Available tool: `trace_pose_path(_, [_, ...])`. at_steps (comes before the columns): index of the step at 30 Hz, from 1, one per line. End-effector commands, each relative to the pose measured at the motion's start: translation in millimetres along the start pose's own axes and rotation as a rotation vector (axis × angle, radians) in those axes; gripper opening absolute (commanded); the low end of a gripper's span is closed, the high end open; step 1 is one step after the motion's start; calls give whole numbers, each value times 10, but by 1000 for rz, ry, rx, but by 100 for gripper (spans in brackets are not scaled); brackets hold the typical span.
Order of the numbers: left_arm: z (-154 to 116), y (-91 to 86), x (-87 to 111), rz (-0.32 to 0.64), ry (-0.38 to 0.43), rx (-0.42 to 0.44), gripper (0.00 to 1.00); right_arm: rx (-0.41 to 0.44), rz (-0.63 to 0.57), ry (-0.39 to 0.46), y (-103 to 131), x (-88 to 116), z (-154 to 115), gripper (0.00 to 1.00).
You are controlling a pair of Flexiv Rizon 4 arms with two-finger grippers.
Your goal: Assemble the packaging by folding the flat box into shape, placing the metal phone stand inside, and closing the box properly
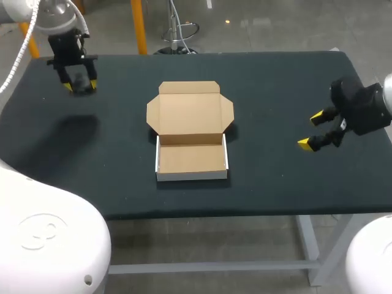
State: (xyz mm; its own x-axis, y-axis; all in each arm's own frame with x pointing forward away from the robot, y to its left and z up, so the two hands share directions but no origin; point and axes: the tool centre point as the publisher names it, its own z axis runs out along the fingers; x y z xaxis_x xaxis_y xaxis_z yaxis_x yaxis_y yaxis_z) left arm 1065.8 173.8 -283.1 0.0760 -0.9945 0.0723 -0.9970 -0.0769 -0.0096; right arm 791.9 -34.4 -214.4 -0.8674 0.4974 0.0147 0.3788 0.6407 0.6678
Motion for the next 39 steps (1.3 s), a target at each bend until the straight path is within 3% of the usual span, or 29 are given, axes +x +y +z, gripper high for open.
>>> trace_pose_path(1, [-100, 244, 144, 6, -44, 315, 0, -15, -20, 23, -20, -34, 87, 100])
trace_pose_path(13, [-130, 578, 507, 85, -24, 408, 0, -10, -65, 103, -51, 55, 295, 100])
trace_pose_path(19, [-164, 711, 668, 127, -12, 436, 0, 68, -69, 121, -91, 120, 462, 100])
trace_pose_path(33, [-155, 922, 949, 181, -8, 435, 0, 97, -78, 120, -155, 144, 598, 100])
trace_pose_path(39, [-160, 1003, 1114, 243, -13, 387, 0, 97, -78, 120, -155, 144, 598, 100])
